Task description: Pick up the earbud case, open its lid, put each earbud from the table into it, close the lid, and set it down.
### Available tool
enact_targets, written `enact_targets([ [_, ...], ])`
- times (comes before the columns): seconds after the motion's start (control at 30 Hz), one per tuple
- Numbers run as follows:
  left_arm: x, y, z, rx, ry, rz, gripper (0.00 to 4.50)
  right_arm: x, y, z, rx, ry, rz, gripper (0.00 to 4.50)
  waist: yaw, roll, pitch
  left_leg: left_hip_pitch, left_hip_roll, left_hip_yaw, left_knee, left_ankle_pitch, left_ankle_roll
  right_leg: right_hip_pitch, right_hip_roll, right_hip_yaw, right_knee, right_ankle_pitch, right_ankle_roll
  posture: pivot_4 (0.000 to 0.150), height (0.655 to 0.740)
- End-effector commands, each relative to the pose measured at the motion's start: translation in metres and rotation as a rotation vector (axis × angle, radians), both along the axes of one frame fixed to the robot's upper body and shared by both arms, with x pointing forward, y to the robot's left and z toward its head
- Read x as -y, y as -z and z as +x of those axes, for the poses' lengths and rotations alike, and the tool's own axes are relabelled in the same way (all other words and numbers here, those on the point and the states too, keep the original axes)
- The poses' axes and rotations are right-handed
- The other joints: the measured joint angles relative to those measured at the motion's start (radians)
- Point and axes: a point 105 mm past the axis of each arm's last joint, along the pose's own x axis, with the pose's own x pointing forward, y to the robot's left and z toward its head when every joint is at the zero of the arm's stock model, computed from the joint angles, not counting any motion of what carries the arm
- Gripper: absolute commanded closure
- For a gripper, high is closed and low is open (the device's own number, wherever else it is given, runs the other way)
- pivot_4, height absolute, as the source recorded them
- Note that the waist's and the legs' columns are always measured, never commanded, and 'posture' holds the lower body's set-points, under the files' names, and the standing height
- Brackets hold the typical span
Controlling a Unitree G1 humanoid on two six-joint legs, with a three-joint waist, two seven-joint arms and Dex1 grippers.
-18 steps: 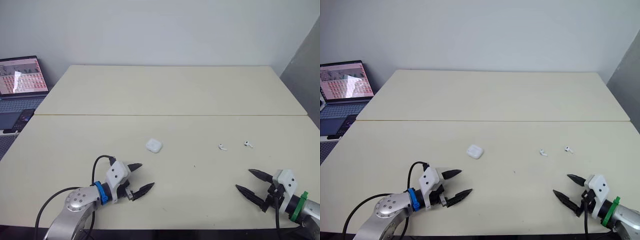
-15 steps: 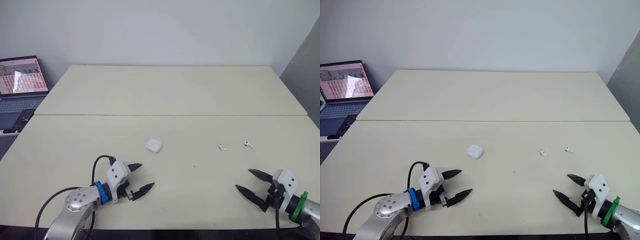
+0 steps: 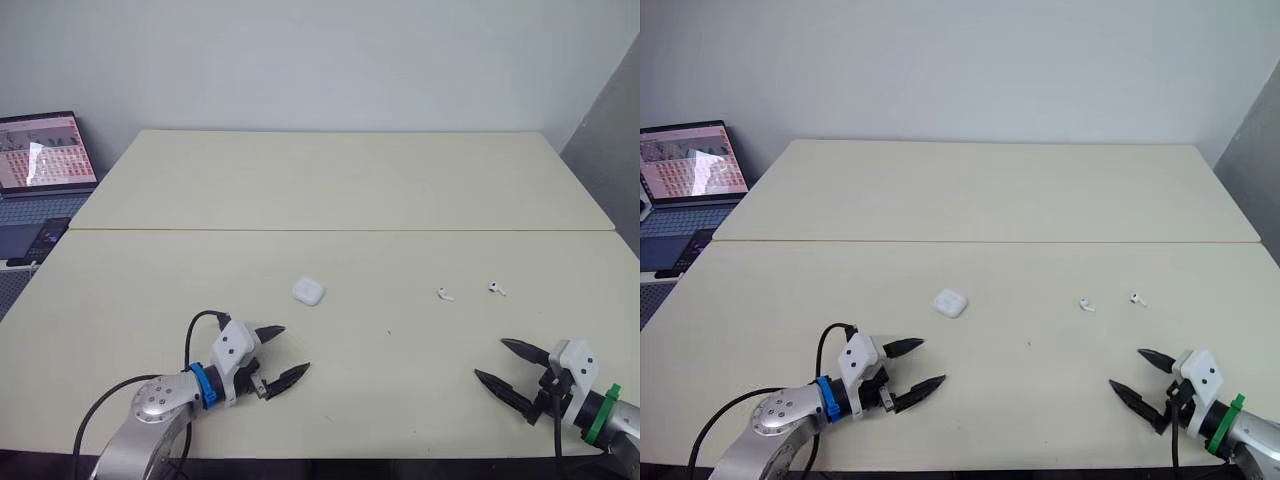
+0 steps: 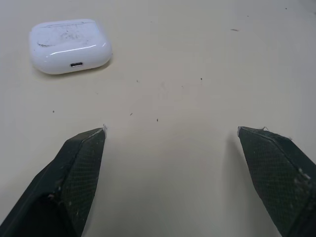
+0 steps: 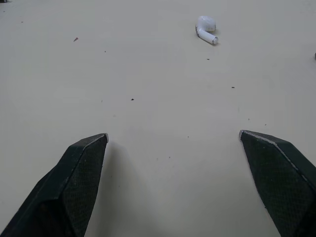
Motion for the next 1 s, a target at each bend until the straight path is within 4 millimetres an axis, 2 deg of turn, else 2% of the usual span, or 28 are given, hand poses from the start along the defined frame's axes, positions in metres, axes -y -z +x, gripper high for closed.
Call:
enact_targets([
  [0.03, 0.006, -0.02, 0.011, 0.074, -0.049, -0.07, 0.0, -0.01, -0.024, 0.001, 0.118, -0.062, 0.058, 0.03, 0.0, 0.0, 0.0, 0.0, 0.0, 0.0, 0.0, 0.0, 0.0, 0.0, 0.0, 0.0, 0.0, 0.0, 0.0, 0.15, 0.74],
  [0.3, 0.021, -0.036, 0.042, 0.193, -0.248, -0.135, 0.0, -0.045, -0.055, -0.01, 0.23, -0.251, 0.156, 0.03, 0.001, -0.002, 0.001, 0.0, 0.0, 0.0, 0.0, 0.0, 0.0, 0.0, 0.0, 0.0, 0.0, 0.0, 0.0, 0.15, 0.74],
  [0.4, 0.025, -0.034, 0.045, 0.2, -0.28, -0.119, 0.0, -0.058, -0.064, -0.009, 0.249, -0.296, 0.16, 0.03, 0.0, -0.002, 0.001, 0.0, 0.0, 0.0, 0.0, 0.0, 0.0, 0.0, 0.001, 0.0, 0.0, 0.0, 0.0, 0.15, 0.74],
  [0.53, 0.019, -0.03, 0.055, 0.211, -0.362, -0.086, 0.0, -0.071, -0.074, -0.005, 0.277, -0.33, 0.155, 0.03, 0.001, -0.002, 0.001, 0.0, 0.0, 0.0, 0.0, 0.0, 0.0, 0.0, 0.001, 0.0, 0.0, 0.0, 0.0, 0.15, 0.74],
  [0.83, 0.035, -0.015, 0.063, 0.136, -0.342, -0.068, 0.0, -0.076, -0.081, 0.0, 0.287, -0.324, 0.143, 0.03, 0.013, -0.002, 0.001, -0.001, 0.0, 0.0, 0.001, 0.0, 0.0, -0.001, 0.001, -0.001, 0.0, 0.0, 0.0, 0.15, 0.74],
  [1.0, 0.034, -0.013, 0.069, 0.131, -0.357, -0.046, 0.0, -0.077, -0.082, 0.0, 0.287, -0.322, 0.142, 0.03, 0.013, -0.002, 0.001, -0.001, 0.0, -0.001, 0.001, 0.0, 0.0, -0.001, 0.001, -0.001, 0.0, 0.0, 0.0, 0.15, 0.74],
])
